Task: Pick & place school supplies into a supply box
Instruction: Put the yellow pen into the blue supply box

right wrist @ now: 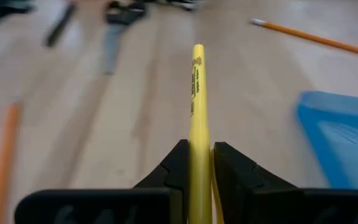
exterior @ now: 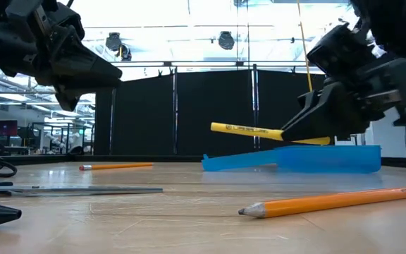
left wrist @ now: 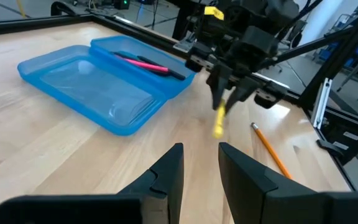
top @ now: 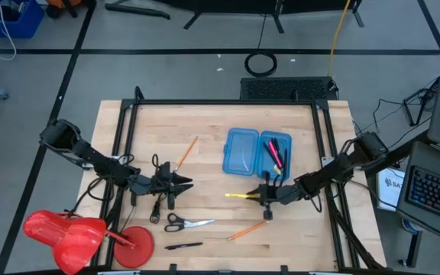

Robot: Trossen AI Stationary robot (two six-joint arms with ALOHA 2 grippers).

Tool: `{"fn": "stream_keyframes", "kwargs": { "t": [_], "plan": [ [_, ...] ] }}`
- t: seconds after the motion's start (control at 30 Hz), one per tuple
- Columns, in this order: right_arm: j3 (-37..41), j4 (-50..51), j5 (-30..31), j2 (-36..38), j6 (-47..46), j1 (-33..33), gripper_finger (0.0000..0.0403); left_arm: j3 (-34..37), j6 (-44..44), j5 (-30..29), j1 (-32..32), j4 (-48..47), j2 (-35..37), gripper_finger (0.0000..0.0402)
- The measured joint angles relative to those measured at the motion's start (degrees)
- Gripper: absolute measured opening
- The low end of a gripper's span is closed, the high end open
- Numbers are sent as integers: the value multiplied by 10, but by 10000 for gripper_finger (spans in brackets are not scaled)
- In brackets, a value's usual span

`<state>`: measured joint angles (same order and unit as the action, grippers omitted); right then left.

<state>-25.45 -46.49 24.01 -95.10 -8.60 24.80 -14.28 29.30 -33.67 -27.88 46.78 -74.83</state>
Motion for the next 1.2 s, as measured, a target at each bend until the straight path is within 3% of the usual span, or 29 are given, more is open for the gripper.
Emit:
{"fn": "stream_keyframes", "kwargs": {
  "t": [0.37, 0.83, 1.03, 1.2],
  "plan": [
    [0, 28, 146, 16, -59, -1, 40, 0, -3, -1, 0, 1, 0, 104],
    [0, 81, 363, 16, -170, -6, 39, 0, -5, -60, 0, 2, 0, 104],
    [0, 141, 437, 16, -257, -6, 40, 0, -1, -93, 1, 3, 0, 104],
    [-1, 235, 462, 16, -384, -6, 39, 0, 4, -108, 2, 4, 0, 104]
  ]
}}
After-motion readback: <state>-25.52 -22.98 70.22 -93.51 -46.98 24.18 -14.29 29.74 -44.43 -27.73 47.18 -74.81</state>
